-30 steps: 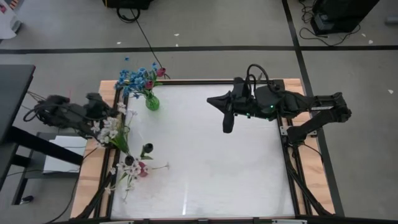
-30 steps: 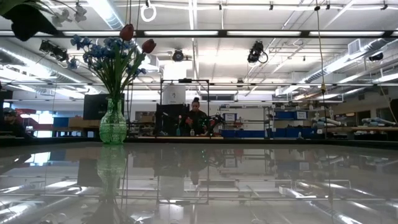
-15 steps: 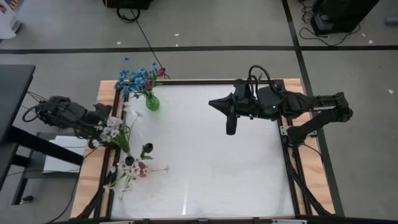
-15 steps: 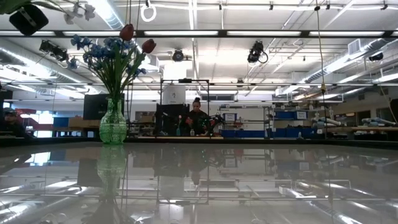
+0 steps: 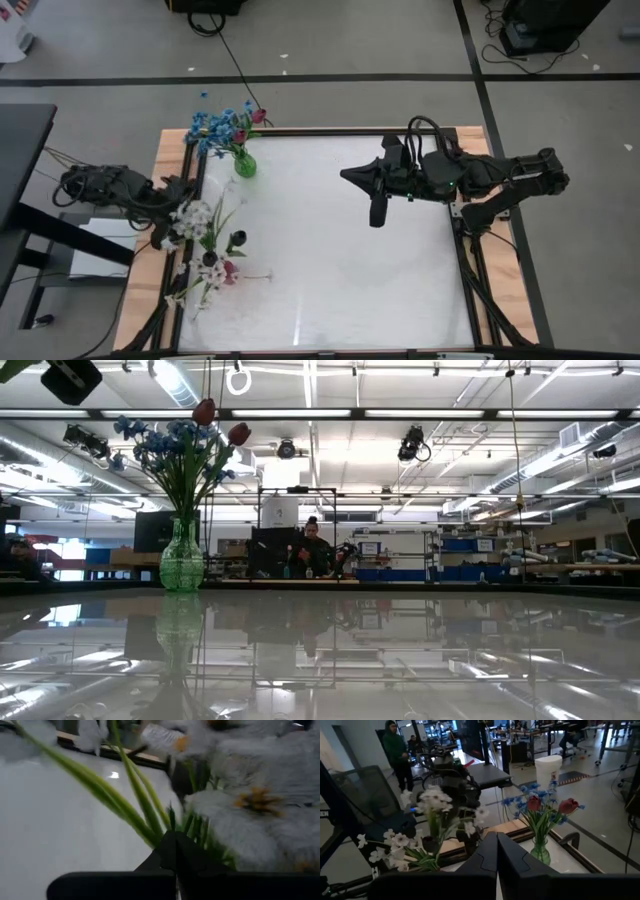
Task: Sort flowers into vase by color
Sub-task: Return to Home Position
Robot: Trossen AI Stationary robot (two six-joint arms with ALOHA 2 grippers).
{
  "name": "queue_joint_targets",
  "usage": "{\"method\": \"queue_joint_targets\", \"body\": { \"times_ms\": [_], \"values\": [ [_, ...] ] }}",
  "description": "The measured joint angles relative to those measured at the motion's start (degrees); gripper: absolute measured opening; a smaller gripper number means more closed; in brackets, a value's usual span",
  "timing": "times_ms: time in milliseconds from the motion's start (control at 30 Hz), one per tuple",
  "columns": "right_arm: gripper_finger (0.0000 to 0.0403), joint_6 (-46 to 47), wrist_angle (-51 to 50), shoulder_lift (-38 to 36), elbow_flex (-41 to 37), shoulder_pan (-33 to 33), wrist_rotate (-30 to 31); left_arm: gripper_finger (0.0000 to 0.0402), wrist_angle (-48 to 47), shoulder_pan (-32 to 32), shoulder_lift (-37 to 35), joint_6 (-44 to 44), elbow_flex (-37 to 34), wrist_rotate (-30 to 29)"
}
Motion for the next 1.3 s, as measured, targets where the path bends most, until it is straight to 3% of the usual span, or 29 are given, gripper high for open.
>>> {"method": "queue_joint_targets", "body": {
  "times_ms": [300,500,667,900,1033,1167,1300],
  "values": [
    [0.0007,0.0,-1.8,-1.0,0.0,-0.1,-0.1,0.0,-2.4,0.0,0.2,0.7,0.0,12.4],
    [0.0007,0.2,-2.0,-1.4,0.0,-0.1,0.1,0.0,-11.9,0.0,0.9,0.9,0.0,12.7],
    [0.0007,0.1,-2.0,-1.5,0.0,-0.4,0.1,0.0,-14.2,0.0,1.0,1.6,0.8,12.3],
    [0.0007,0.0,-2.2,-1.8,0.0,-1.4,0.1,0.0,-27.6,0.0,0.8,6.5,11.1,5.2],
    [0.0007,-0.9,-4.6,-3.5,0.0,-1.2,3.7,0.0,-31.3,0.0,-2.2,9.5,16.5,-0.7],
    [0.0007,-1.3,-4.4,-6.2,-3.0,-0.5,6.0,0.0,-31.9,0.0,-9.0,9.9,14.4,-3.9],
    [0.0007,-0.3,1.6,-10.5,-11.1,0.1,6.1,0.0,-29.4,0.1,-14.0,8.7,11.2,-6.7]
  ]
}}
